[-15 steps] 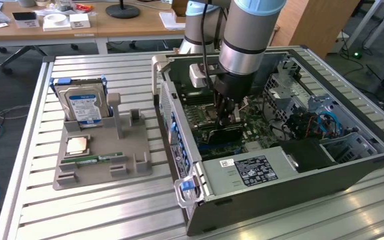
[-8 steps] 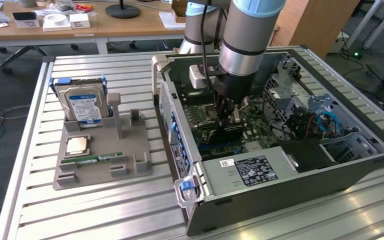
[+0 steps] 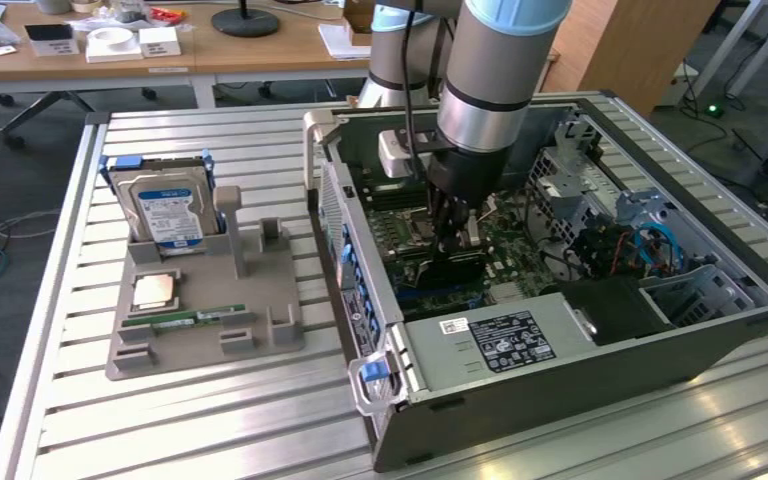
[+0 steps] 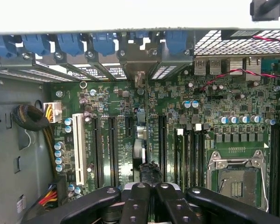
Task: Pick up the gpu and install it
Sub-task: 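Press down on the gpu until it lock into place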
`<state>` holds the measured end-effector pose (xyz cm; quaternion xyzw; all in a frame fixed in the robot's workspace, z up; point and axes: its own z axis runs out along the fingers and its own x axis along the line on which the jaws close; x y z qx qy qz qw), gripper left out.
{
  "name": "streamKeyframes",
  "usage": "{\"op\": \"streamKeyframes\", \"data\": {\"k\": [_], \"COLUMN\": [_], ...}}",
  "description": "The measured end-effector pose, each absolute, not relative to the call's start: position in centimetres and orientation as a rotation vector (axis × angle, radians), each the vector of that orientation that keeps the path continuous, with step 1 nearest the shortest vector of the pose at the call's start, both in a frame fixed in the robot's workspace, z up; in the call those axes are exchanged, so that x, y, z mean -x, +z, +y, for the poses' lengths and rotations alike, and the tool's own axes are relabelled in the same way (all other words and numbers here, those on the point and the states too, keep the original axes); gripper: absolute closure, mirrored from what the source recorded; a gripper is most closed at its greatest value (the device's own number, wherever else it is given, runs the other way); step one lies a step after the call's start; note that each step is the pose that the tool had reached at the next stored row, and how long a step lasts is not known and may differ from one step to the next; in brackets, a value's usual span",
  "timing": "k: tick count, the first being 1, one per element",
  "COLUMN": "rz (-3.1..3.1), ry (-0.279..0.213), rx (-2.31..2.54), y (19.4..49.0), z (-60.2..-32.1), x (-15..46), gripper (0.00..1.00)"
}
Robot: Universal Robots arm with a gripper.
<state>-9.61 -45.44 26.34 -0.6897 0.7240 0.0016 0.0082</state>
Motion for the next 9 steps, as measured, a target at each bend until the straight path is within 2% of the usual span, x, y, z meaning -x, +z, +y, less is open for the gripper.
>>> {"op": "streamKeyframes", "data": {"k": [9], "rz": [2.263], "ry": [0.005], "rx": [2.155], "y": [26.29], "z": [-45.43], "x": [9.61], "gripper": [0.89]}}
